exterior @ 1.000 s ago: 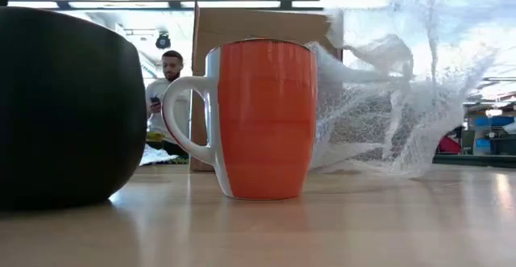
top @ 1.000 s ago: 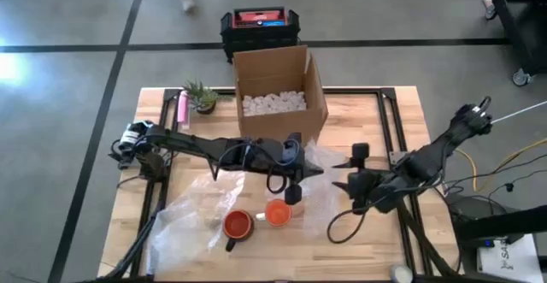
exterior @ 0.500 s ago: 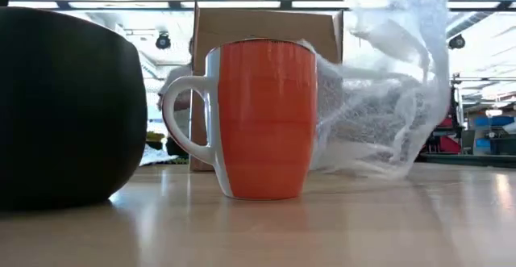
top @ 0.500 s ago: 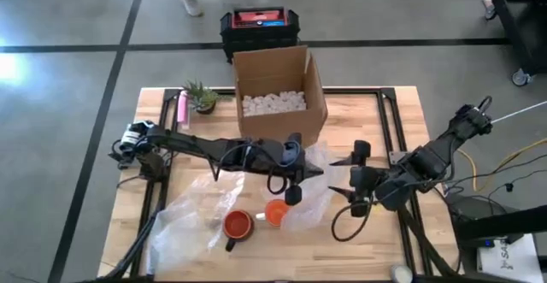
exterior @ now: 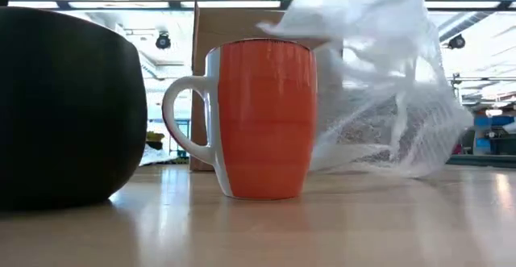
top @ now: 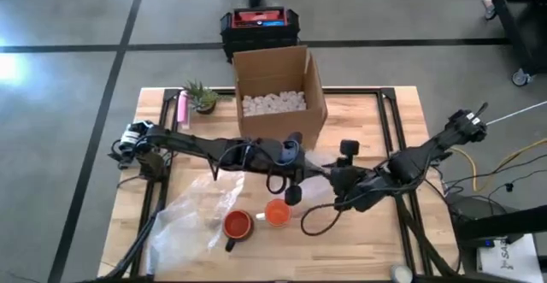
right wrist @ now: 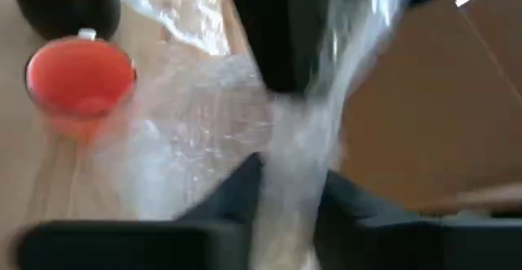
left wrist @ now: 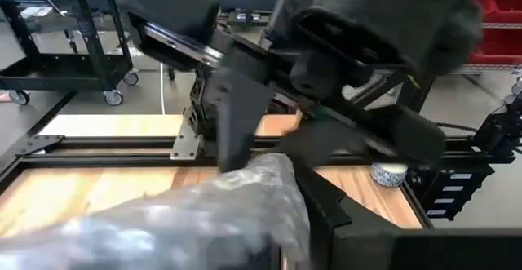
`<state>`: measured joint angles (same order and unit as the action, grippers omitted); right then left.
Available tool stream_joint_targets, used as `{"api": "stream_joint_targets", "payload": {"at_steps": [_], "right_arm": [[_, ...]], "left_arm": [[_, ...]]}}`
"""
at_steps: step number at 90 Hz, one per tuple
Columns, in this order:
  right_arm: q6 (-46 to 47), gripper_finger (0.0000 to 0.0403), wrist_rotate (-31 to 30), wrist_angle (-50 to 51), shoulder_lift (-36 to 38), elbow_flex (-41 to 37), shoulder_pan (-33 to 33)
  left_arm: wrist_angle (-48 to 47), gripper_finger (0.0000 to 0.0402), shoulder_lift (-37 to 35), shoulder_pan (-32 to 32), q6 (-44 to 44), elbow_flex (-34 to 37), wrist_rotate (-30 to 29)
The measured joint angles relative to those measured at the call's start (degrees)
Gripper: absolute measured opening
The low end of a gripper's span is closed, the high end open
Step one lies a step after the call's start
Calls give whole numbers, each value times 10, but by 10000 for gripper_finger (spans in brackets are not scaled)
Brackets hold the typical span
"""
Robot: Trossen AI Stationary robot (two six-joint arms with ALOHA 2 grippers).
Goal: Wrap mug
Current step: Prepare the right transparent bubble wrap
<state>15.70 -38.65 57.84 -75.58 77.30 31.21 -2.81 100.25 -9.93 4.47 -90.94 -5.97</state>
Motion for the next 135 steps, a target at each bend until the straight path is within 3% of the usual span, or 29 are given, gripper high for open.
{"api": "stream_joint_targets", "payload": {"at_steps": [18, 40, 48, 59, 78, 90, 120, 128, 135], "right_arm": [[86, 6, 14, 56, 62, 2, 39], [172, 1, -14, 80, 140, -20, 89], [178, 1, -19, 81, 151, -27, 92], [175, 1, -25, 79, 151, -28, 92], [167, 0, -28, 81, 148, -28, 91], [167, 0, -34, 86, 149, -29, 91], [167, 0, -43, 96, 151, -29, 91], [167, 0, -54, 97, 151, -29, 91], [168, 0, -54, 98, 151, -29, 91]], "left_arm": [[-91, 39, -34, 1, -7, 0, -28], [-274, 130, -38, 0, 35, 0, -39], [-282, 159, -17, 0, 43, 10, -35], [-275, 192, 27, 0, 45, 21, 15], [-223, 225, 96, 0, 41, 21, 59], [-168, 230, 125, 1, 39, 19, 111], [-153, 207, 179, 2, 39, 16, 115], [-150, 180, 189, 3, 38, 15, 115], [-154, 123, 189, 4, 33, 16, 112]]}}
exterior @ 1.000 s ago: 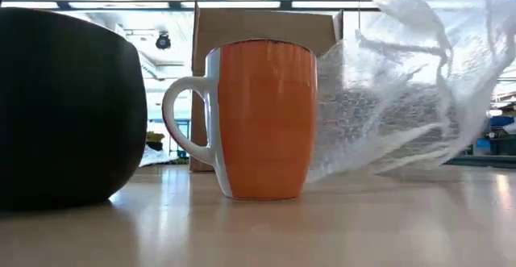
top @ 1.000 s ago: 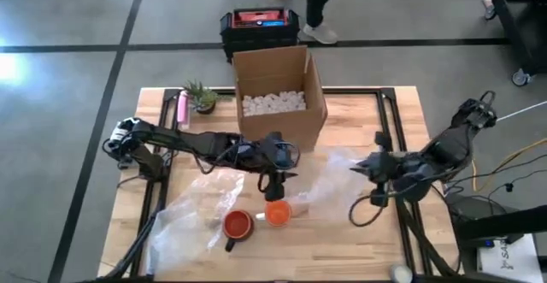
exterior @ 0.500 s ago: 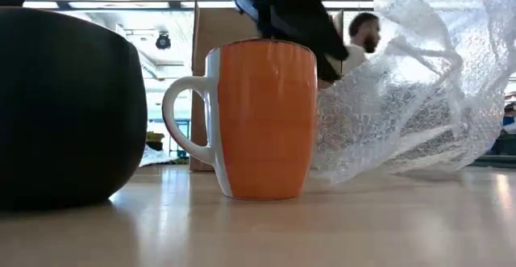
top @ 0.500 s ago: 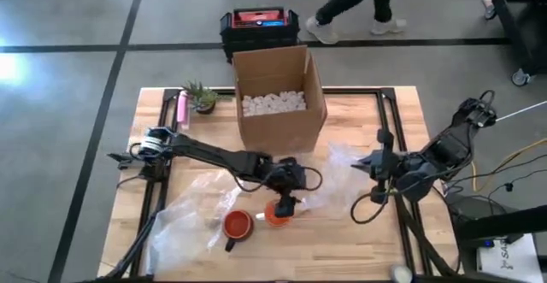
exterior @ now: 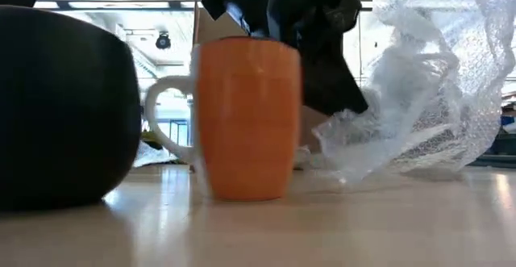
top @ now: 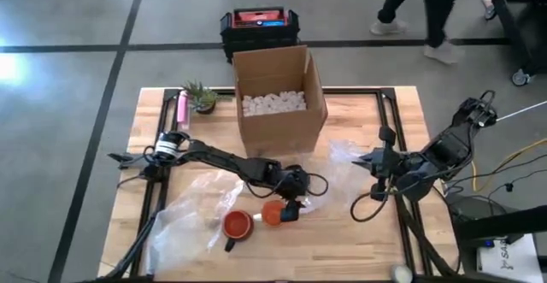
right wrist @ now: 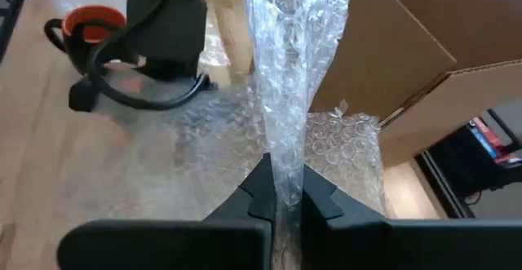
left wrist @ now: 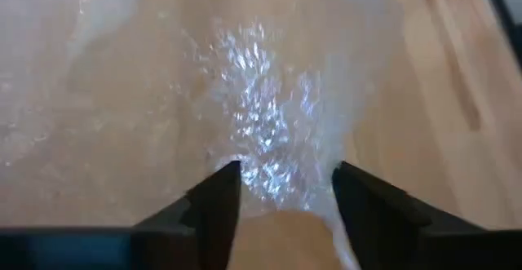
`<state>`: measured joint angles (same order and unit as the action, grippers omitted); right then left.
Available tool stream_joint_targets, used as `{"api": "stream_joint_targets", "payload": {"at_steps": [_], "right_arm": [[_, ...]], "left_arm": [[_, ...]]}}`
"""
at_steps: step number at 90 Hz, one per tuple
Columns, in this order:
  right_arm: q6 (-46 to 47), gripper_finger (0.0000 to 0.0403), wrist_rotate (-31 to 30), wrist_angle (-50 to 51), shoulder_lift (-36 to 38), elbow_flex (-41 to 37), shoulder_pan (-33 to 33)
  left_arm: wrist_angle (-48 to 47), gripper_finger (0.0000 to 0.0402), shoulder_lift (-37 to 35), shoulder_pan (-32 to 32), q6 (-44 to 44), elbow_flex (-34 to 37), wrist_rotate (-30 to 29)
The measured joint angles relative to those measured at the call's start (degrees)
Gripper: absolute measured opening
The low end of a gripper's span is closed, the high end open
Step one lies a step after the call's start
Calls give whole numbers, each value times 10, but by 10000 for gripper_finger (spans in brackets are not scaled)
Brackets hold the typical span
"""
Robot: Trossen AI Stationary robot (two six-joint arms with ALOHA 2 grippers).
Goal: Wrap mug
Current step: Prepare the right transparent bubble wrap
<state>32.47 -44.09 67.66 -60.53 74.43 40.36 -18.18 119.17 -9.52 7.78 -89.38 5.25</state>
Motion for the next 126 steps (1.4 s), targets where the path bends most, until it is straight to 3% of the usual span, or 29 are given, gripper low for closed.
{"api": "stream_joint_targets", "payload": {"at_steps": [7, 12, 22, 53, 70, 82, 102, 115, 126], "right_arm": [[5, 0, 5, 0, 0, 0, 0], [9, 0, 6, 0, 0, 0, 0], [15, 0, 8, 3, 0, 0, 0], [30, 0, 50, 5, 3, 0, 45], [47, 0, 61, -8, 5, -5, 100], [102, 0, 69, -6, 8, -56, 121], [253, 0, 112, -3, 9, -206, 123], [363, 1, 213, 2, 8, -279, 120], [443, 21, 289, 27, 4, -300, 115]], "left_arm": [[-4, 43, -12, 3, 1, 1, -1], [-2, 16, -27, 4, 2, 1, -9], [-22, 12, -66, 4, 1, 1, -58], [-217, 0, -261, 4, 10, 0, -229], [-262, 0, -340, 10, 40, 0, -249], [-269, 0, -343, 22, 46, 6, -249], [-271, 0, -303, 50, 54, 42, -257], [-277, 0, -273, 54, 60, 50, -255], [-259, 0, -260, 55, 55, 52, -288]]}}
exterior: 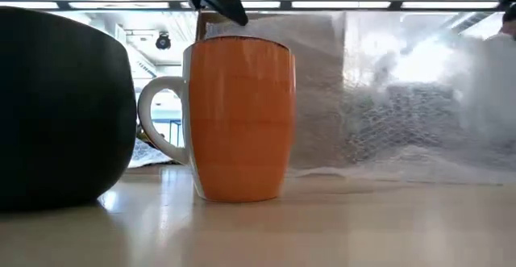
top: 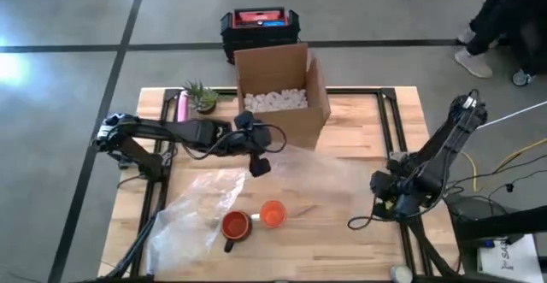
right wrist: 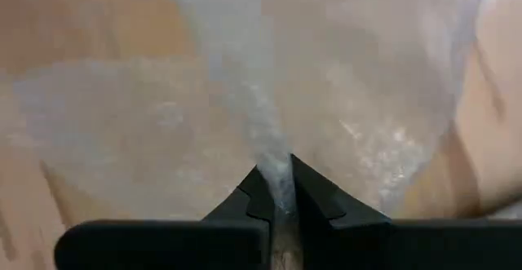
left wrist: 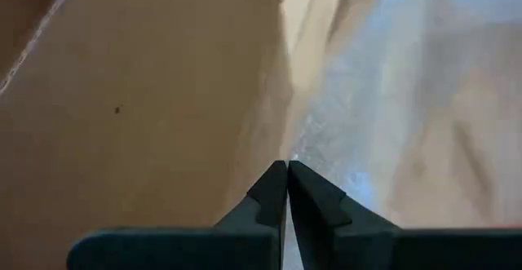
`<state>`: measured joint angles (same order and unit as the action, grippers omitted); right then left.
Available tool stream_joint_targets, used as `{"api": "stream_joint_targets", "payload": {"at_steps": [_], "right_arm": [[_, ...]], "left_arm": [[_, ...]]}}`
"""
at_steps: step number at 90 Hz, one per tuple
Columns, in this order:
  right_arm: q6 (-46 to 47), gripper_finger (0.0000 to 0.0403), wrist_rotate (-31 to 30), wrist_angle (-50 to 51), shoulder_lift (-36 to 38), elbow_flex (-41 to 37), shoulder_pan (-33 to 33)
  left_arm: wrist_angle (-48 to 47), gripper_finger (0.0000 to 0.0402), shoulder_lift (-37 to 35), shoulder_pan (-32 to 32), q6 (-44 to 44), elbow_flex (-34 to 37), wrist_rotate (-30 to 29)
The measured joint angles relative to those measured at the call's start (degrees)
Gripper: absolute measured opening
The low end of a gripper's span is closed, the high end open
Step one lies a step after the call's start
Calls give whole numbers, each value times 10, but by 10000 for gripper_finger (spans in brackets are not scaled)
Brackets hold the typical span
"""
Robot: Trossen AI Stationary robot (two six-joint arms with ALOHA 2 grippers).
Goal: Wrap mug
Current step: Prepare the right transparent bubble wrap
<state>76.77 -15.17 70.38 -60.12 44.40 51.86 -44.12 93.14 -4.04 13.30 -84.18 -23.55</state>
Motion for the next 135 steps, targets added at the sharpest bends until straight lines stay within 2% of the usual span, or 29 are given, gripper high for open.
{"api": "stream_joint_targets", "payload": {"at_steps": [14, 31, 45, 57, 80, 94, 105, 116, 124, 135], "right_arm": [[25, 89, 39, 14, 9, 16, 0], [13, 184, 45, 48, 17, 100, 0], [-14, 236, -25, 60, 21, 159, 0], [-58, 260, -93, 62, 22, 178, 0], [-87, 272, -136, 75, 23, 197, 0], [-126, 261, -196, 70, 23, 199, 0], [-159, 248, -231, 42, 18, 178, 0], [-184, 235, -261, -19, 10, 135, 0], [-225, 225, -291, -85, -1, 94, -4], [-272, 211, -313, -158, -25, 49, -36]], "left_arm": [[9, 0, -3, 2, -4, -12, 9], [6, 0, -17, -2, -29, -25, -2], [5, 8, -18, 7, -57, -26, 1], [-6, 56, -14, 21, -73, -26, -10], [-28, 206, -26, 18, -85, -47, 6], [-56, 261, -44, 9, -87, -88, 35], [-96, 270, -64, -7, -55, -89, 42], [-139, 257, -70, -30, 7, -54, 43], [-108, 239, -64, -47, 24, -5, 43], [11, 213, -53, -51, 20, 78, 47]]}}
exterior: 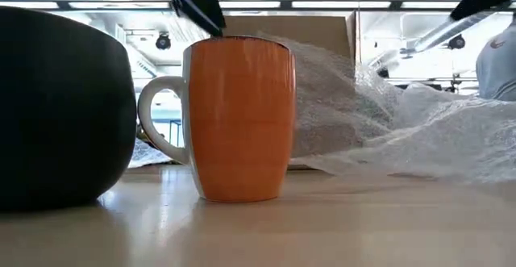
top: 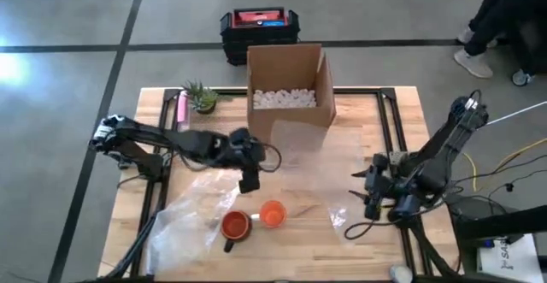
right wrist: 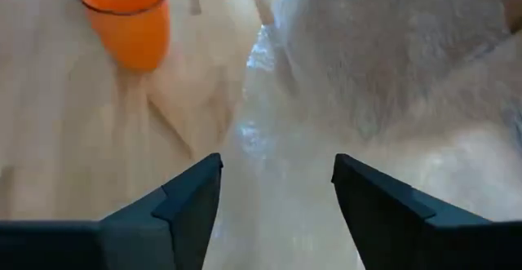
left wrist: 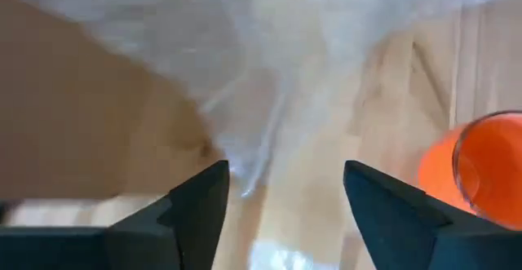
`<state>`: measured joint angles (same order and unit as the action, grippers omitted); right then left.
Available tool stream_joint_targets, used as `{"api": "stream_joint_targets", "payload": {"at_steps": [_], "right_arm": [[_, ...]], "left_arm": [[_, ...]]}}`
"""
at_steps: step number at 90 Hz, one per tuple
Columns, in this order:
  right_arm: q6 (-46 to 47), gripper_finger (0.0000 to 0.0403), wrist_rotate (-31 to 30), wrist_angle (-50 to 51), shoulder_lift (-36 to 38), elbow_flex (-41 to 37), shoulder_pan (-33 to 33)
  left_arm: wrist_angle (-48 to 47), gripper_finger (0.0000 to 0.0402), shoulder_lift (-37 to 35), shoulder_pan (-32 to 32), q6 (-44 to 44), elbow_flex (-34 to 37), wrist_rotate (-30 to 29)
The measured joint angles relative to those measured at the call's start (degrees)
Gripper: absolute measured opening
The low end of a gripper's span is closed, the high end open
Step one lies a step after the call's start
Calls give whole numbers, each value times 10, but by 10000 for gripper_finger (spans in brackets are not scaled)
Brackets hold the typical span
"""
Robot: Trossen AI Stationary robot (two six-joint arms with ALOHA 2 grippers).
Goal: Wrap mug
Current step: Prepare the right transparent bubble wrap
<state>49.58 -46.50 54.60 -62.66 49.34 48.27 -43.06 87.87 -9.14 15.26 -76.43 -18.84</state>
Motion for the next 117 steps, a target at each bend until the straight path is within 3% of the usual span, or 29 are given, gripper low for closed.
{"api": "stream_joint_targets", "payload": {"at_steps": [10, 26, 53, 71, 81, 102, 117], "right_arm": [[4, 199, 29, -12, -21, -11, -46], [-8, 184, 94, -16, -51, -11, -107], [-47, 164, 94, -36, -100, -12, -145], [-47, 152, 94, -35, -123, -12, -145], [-48, 146, 100, -30, -125, -12, -145], [-47, 129, 123, -25, -104, -12, -143], [-76, 114, 125, -96, -101, -12, -143]], "left_arm": [[124, 189, 11, 13, -13, 73, 1], [211, 146, 41, 49, -13, 147, 0], [274, 78, 95, 71, -16, 160, -13], [270, 7, 89, 57, -16, 161, -11], [252, 5, 72, 43, 3, 154, -6], [168, 1, 31, 4, 84, 116, 91], [99, 1, 30, -21, 101, 100, 87]]}}
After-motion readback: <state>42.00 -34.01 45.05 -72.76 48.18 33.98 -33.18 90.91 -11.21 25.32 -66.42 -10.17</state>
